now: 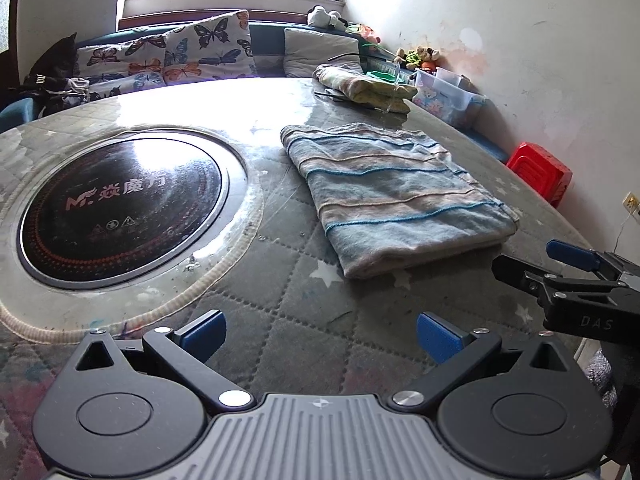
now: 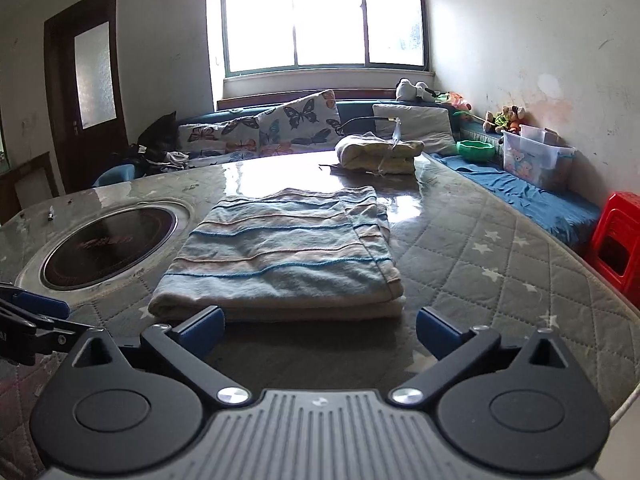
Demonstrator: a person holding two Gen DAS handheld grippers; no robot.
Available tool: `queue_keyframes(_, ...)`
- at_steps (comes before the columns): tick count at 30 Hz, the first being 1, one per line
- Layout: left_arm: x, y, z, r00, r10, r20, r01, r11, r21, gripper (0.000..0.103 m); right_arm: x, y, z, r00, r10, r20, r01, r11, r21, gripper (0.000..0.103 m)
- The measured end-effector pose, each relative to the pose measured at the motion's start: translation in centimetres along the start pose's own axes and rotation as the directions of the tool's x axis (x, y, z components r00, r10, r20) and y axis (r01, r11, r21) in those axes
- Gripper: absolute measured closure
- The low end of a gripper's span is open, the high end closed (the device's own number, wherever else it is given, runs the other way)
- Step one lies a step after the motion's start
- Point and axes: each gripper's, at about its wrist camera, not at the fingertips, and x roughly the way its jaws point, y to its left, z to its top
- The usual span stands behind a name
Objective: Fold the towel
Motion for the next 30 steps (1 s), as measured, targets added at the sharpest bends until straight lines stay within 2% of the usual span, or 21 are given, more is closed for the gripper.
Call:
queue_keyframes(11, -0.7, 0.0, -1.1, 0.999, 0.046, -0.015, -0.046, 0.999, 0.006, 0.000, -0.8, 0.5, -1.1, 0.999, -0.019, -0.034, 0.021, 0.997, 0.071, 0.000)
queue_keyframes(30, -1.4, -1.1, -3.4, 0.997, 0.066, -0.038, -0.064, 0.997, 0.038, 0.000, -2.0, 1.2, -2.0, 0.998, -0.034, -0.049, 0.037, 0.997, 0.066, 0.000)
